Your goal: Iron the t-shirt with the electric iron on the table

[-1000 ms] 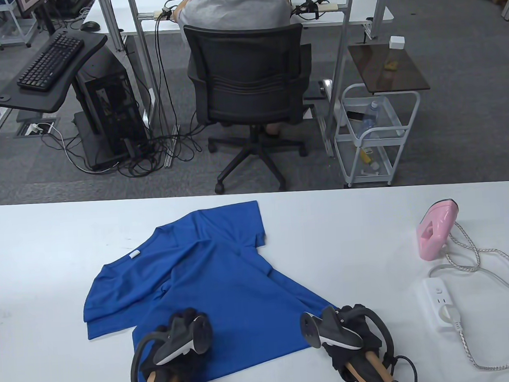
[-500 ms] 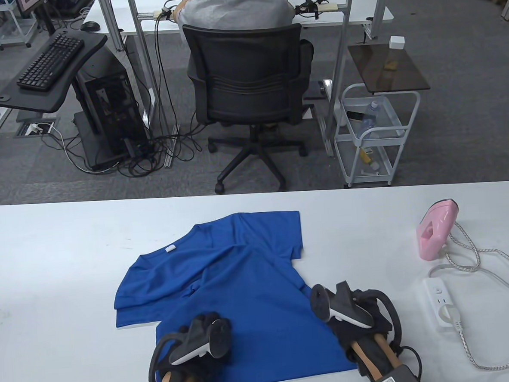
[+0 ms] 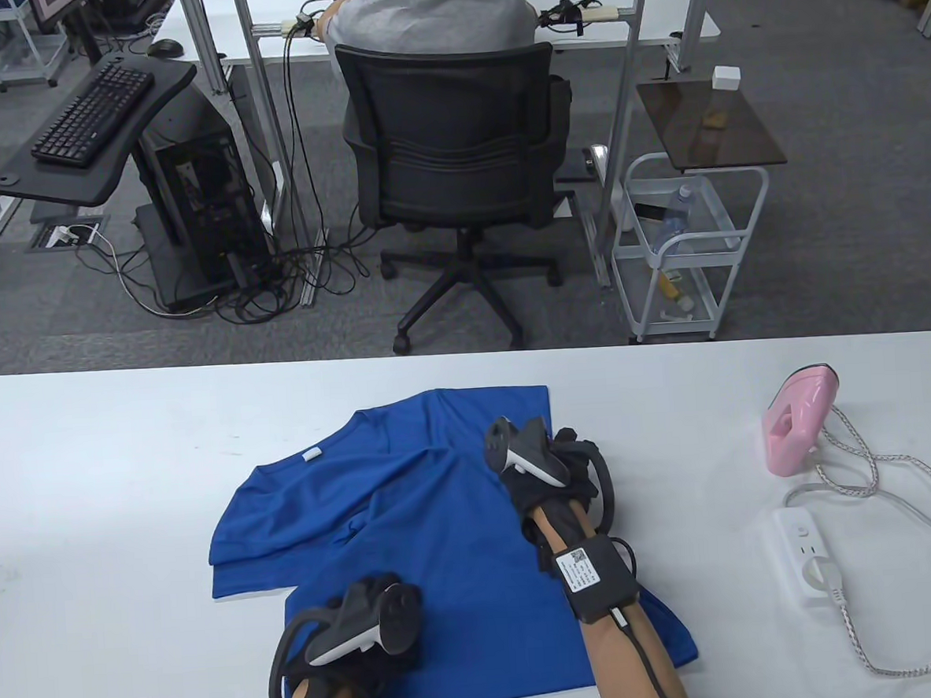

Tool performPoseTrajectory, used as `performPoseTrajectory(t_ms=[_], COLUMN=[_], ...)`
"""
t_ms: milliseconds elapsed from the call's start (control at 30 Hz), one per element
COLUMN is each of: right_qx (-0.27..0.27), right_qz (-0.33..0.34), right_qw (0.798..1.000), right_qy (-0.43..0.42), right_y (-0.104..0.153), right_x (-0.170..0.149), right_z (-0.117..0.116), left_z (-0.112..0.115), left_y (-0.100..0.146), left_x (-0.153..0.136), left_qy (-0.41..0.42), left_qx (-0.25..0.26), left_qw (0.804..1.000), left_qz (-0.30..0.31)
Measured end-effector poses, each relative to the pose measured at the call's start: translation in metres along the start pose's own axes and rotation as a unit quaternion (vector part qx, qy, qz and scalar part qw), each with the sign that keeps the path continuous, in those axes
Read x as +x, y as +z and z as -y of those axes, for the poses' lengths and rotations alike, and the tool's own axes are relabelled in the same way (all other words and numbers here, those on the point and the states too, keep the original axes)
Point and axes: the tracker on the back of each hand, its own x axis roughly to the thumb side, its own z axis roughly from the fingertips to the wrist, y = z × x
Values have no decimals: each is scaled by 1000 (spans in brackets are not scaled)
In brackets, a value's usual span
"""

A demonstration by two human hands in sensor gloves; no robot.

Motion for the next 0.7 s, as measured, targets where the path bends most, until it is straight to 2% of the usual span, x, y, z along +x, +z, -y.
performPoseTrajectory(t_ms=[133, 233, 300, 500, 700], right_qx=[40, 26, 41, 58, 79], right_qz=[0, -12, -25, -77, -143], right_qw=[999, 999, 999, 995, 986], right_qy=[20, 14, 17, 30, 26], right_y=[-13, -16, -18, -26, -33], right_x=[5, -1, -6, -39, -92], right_z=[-14, -16, -17, -16, -19], left_z=[0, 0, 0, 1, 1], left_y=[0, 0, 0, 0, -1], left_x=[-1, -2, -2, -3, -3], left_qy=[8, 7, 7, 13, 12], left_qx=[2, 3, 3, 1, 3], left_qw=[1000, 1000, 1000, 1000, 1000], left_qz=[2, 2, 2, 8, 15])
